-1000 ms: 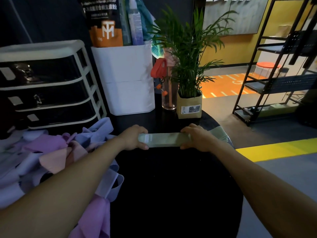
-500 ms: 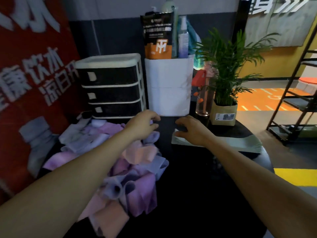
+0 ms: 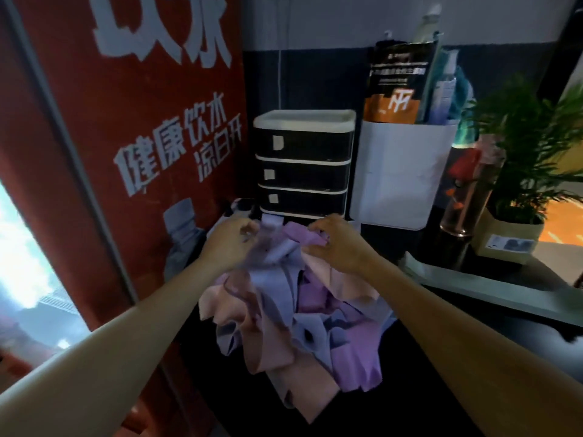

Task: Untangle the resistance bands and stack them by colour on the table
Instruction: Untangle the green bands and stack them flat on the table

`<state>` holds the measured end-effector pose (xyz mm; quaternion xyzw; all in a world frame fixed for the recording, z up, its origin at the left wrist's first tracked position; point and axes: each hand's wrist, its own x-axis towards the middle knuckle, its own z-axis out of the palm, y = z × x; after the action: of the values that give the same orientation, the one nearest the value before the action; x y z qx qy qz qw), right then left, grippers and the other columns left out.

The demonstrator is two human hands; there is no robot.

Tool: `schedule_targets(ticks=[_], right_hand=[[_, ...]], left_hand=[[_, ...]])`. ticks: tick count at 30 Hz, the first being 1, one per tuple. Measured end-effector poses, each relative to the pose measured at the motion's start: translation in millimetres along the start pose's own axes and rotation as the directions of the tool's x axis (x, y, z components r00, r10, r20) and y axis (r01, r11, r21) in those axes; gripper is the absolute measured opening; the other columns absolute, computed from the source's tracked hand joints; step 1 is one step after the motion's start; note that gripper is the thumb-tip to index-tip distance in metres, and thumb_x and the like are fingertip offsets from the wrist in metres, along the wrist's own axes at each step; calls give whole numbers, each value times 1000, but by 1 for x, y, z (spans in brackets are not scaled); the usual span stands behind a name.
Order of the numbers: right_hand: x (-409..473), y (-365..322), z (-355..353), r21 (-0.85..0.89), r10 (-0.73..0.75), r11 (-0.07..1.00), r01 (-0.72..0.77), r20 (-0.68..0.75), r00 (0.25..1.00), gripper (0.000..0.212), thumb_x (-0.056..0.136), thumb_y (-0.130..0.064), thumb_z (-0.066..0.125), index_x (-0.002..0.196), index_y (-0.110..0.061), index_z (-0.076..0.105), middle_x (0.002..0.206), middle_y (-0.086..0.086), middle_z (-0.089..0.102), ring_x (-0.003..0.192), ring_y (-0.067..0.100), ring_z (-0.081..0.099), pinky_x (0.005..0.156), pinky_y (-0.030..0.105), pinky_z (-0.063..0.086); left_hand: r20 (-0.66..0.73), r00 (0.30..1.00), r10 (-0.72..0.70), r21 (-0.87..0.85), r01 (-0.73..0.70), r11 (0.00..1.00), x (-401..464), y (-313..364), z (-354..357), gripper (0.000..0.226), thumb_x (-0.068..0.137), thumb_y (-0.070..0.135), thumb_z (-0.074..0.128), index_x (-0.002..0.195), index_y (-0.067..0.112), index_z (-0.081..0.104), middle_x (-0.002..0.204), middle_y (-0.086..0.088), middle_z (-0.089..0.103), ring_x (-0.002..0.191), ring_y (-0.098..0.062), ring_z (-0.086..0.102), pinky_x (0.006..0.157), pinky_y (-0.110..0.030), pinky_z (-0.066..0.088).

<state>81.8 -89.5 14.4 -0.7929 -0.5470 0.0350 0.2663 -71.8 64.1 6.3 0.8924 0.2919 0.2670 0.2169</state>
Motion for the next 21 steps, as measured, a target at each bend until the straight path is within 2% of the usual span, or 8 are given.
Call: schedule_targets(ticks=[3,6,9,12,17,21], right_hand=[[8,-15,14,-16,-22,1000,22,5,1000,46,79,-32,70,117,-9,59,113,12,50,107,30,50,93,37,40],[14,-25,26,-58,-25,998,27,27,999,56,78,-41,70,125,-15,56,121,12,47,114,31,45,99,38,36],[18,-31,34,-125,-13,992,22,70,997,65,83,-38,67,139,-17,42,136,7,35,126,28,32,106,35,27],[24,-34,40,-197,-10,980,30,101,995,62,85,-38,65,138,-19,41,138,6,33,127,29,29,108,39,29],[44,-36,47,-210,8,978,23,147,989,56,87,-37,62,137,-19,43,138,8,32,129,30,27,110,39,27],[63,-28,53,-181,12,983,18,162,987,52,88,-36,60,135,-20,46,134,10,35,127,31,31,108,44,29]], left_hand=[[10,999,-50,-47,50,998,-16,-19,-9,22,88,10,58,107,0,65,105,-4,60,106,-23,57,82,-22,38],[34,993,-110,-87,113,990,-24,-40,-13,42,75,28,54,105,0,65,110,-12,65,104,-28,60,88,-33,47],[26,985,-168,-90,170,981,-23,-56,-10,28,87,14,60,113,4,62,119,-11,61,111,-27,57,89,-27,42],[19,985,-172,-87,173,981,-15,-61,-5,25,89,9,58,114,5,61,120,-8,60,111,-25,57,88,-25,41],[4,980,-199,-101,198,975,9,-75,3,22,88,9,59,109,4,61,114,-14,62,104,-29,59,90,-37,48],[-19,970,-244,-95,242,966,35,-86,14,26,89,12,58,113,5,59,119,-16,60,105,-30,59,89,-33,47]])
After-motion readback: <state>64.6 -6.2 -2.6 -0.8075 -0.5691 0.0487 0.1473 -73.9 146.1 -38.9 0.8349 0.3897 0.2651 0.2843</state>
